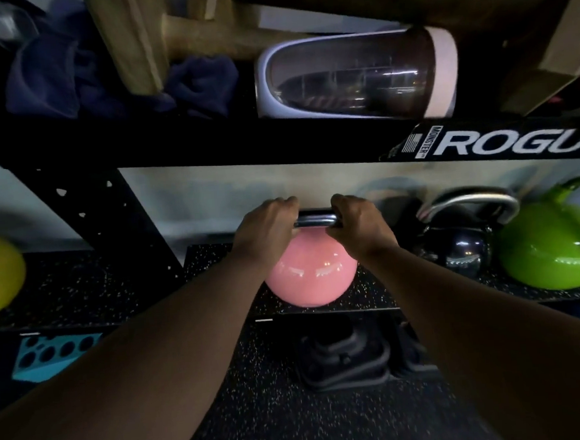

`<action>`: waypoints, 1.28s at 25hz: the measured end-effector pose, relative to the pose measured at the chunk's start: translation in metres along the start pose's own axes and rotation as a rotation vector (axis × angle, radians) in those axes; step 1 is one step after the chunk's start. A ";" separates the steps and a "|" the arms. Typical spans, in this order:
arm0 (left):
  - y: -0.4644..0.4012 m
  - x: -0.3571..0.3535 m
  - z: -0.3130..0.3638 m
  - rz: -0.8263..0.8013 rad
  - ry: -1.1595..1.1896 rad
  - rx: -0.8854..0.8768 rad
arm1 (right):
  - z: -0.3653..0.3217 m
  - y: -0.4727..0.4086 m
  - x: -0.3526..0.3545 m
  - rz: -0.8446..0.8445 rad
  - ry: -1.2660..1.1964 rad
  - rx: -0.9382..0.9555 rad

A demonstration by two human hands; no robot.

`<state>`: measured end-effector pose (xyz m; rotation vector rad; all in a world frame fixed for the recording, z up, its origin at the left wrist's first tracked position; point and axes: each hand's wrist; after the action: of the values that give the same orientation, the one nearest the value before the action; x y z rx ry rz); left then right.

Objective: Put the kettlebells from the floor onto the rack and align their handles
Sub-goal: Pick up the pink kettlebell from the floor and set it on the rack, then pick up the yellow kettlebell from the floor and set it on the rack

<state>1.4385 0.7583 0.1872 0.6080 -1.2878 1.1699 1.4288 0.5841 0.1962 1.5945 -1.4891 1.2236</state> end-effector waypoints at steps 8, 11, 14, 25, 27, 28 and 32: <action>-0.042 -0.021 0.007 -0.099 0.048 0.085 | 0.029 -0.028 -0.007 -0.052 -0.039 -0.059; -0.048 -0.024 0.006 -0.126 0.084 0.150 | 0.034 -0.033 -0.006 -0.132 -0.008 -0.057; -0.044 -0.026 0.003 -0.131 0.156 0.157 | 0.035 -0.034 -0.007 -0.173 0.021 -0.058; 0.083 0.021 -0.071 -0.076 0.038 0.367 | -0.081 -0.012 -0.027 -0.086 0.233 0.533; 0.129 0.038 -0.093 -0.091 -0.020 0.427 | -0.118 -0.001 -0.047 -0.111 0.244 0.604; 0.159 0.049 -0.104 -0.100 -0.035 0.481 | -0.143 0.007 -0.060 -0.145 0.237 0.646; 0.311 0.097 -0.153 -0.079 -0.044 0.725 | -0.269 0.071 -0.118 -0.309 0.183 0.825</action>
<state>1.2069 1.0325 0.1650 1.2014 -0.8382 1.5628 1.3124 0.8626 0.1780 2.0370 -0.5867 1.8551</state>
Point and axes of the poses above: each hand's wrist, its own y-axis away from the middle knuckle, its own x-axis out of the back of the hand, z = x × y, and after that the axes turned 4 degrees about y, right-handed
